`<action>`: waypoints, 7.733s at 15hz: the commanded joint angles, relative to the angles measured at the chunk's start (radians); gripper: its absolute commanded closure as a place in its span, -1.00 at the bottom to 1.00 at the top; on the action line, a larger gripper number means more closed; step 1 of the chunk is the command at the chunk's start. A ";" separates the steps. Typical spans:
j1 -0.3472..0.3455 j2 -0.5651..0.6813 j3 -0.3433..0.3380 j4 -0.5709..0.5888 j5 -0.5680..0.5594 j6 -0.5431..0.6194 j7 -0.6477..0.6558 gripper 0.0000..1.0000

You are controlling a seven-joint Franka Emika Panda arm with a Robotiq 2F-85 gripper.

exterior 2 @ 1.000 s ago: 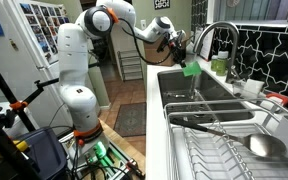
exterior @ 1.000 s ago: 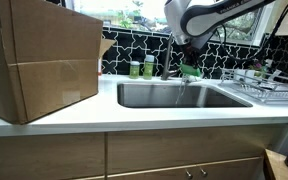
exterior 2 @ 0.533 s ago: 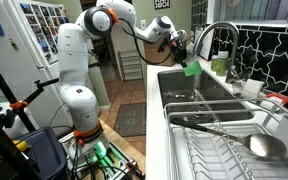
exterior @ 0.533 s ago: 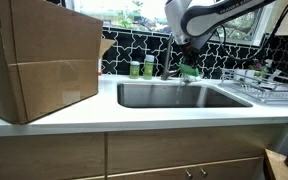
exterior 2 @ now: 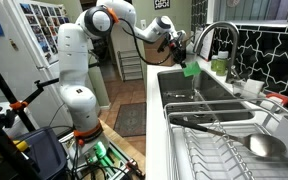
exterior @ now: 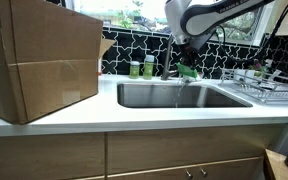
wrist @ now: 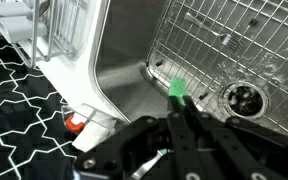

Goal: Turn the tap to the right, then put the green sponge in the running water and put it back on the rack

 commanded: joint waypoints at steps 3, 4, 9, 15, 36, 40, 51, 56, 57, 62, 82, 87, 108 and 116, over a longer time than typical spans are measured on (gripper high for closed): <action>0.018 -0.045 0.019 -0.030 0.101 -0.015 0.008 0.96; 0.021 -0.051 0.020 -0.029 0.127 -0.037 0.014 0.96; 0.017 -0.091 0.017 -0.025 0.261 -0.192 0.045 0.96; -0.015 -0.210 -0.011 -0.110 0.321 -0.214 0.133 0.96; -0.231 -0.283 -0.164 -0.053 0.449 -0.188 0.328 0.96; -0.304 -0.196 -0.242 0.063 0.610 -0.151 0.327 0.96; -0.399 -0.061 -0.296 0.181 0.915 0.031 0.317 0.84; -0.431 0.013 -0.302 0.272 0.986 -0.032 0.330 0.96; -0.446 0.040 -0.303 0.302 1.016 -0.045 0.326 0.96; -0.545 0.187 -0.282 0.453 1.180 -0.083 0.312 0.96; -0.724 0.613 -0.209 0.959 1.334 -0.180 0.333 0.96; -0.730 0.657 -0.207 1.017 1.327 -0.198 0.334 0.96; -0.816 0.628 0.009 1.115 1.116 -0.250 0.387 -1.00; -0.778 0.533 0.008 1.156 0.955 -0.366 0.258 -1.00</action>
